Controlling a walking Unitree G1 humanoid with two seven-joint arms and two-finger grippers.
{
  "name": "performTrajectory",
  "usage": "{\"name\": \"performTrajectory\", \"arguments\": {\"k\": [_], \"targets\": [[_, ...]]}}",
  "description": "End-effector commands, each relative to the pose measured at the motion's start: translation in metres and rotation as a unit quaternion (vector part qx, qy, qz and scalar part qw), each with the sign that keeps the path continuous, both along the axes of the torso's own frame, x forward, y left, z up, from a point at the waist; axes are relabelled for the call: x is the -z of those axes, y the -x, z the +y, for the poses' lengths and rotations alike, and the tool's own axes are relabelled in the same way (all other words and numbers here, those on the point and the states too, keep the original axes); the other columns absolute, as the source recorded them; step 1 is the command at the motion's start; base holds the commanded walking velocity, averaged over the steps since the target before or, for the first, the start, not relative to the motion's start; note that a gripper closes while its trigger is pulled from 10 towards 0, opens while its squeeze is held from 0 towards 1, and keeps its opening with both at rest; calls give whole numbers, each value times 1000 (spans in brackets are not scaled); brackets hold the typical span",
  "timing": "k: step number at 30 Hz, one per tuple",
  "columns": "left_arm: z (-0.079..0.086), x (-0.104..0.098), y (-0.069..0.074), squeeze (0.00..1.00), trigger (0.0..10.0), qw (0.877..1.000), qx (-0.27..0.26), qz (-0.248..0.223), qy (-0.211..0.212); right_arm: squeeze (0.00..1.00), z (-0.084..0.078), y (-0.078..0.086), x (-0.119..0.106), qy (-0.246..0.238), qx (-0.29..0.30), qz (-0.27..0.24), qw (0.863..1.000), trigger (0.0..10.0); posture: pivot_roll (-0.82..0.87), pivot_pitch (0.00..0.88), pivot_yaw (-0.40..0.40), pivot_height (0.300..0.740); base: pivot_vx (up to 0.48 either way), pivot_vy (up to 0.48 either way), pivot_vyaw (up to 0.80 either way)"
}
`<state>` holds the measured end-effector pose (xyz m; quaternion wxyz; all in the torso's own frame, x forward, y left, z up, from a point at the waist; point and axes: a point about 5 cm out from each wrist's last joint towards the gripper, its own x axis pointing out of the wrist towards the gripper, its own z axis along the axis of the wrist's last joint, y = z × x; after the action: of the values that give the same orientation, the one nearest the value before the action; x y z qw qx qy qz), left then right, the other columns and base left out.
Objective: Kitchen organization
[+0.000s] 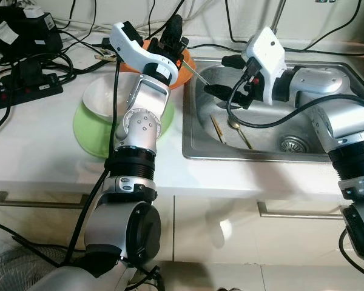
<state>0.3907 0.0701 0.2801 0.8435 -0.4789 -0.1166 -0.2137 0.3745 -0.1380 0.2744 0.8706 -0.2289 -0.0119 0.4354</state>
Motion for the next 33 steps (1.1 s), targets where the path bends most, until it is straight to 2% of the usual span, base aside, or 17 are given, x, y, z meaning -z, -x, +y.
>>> {"name": "performTrajectory", "arguments": {"k": [1, 2, 3, 7, 8, 10, 12, 17, 23, 28, 32, 33], "targets": [[-34, 12, 10, 0, 0, 998, 45, 22, 31, 0, -4, -3, 6, 17, 8, 20, 1000, 10000, 4, 61, 13, 740, 0, 0, 0], [-35, 11, 10, 0, 0, 998, 47, 21, 32, 0, -5, -4, 10, 22, 11, 39, 999, 2471, 5, 59, 15, 740, 0, 0, 0], [-36, 11, 10, 0, 0, 998, 48, 20, 32, 0, -5, -6, 13, 26, 12, 53, 998, 0, 6, 62, 16, 740, 0, 0, 0], [-38, 9, 10, 0, 0, 998, 50, 18, 33, 0, -4, -7, 17, 32, 2, 84, 996, 0, 7, 63, 15, 740, 0, 0, 0], [-39, 8, 11, 0, 0, 998, 51, 17, 33, 0, -4, -7, 18, 33, 1, 92, 995, 275, 8, 66, 14, 740, 0, 0, 0], [-39, 7, 11, 0, 0, 998, 51, 16, 34, 0, -4, -8, 19, 36, -7, 102, 994, 4706, 7, 67, 14, 740, 0, 0, 0], [-41, 7, 11, 0, 0, 998, 52, 16, 34, 0, -3, -8, 21, 40, -9, 111, 993, 10000, 4, 67, 14, 740, 0, 0, 0], [-43, 6, 11, 0, 0, 998, 55, 15, 35, 0, -1, -9, 27, 33, -14, 145, 989, 10000, 4, 66, 14, 740, 0, 0, 0], [-44, 4, 11, 0, 0, 998, 57, 12, 36, 0, 4, -7, 33, 48, -26, 153, 987, 10000, 7, 67, 14, 740, 0, 0, 0], [-45, 3, 11, 0, 0, 998, 55, 12, 36, 0, 13, -4, 36, 23, -42, 187, 981, 10000, 8, 72, 11, 740, 0, 0, 0], [-45, 3, 10, 0, 0, 998, 55, 12, 36, 0, 16, -3, 40, 26, -46, 190, 980, 10000, 9, 73, 11, 740, 0, 0, 0], [-45, 3, 10, 0, 0, 998, 55, 12, 36, 0, 16, -3, 42, 30, -42, 187, 981, 7608, 10, 71, 11, 740, 0, 0, 0]]}}
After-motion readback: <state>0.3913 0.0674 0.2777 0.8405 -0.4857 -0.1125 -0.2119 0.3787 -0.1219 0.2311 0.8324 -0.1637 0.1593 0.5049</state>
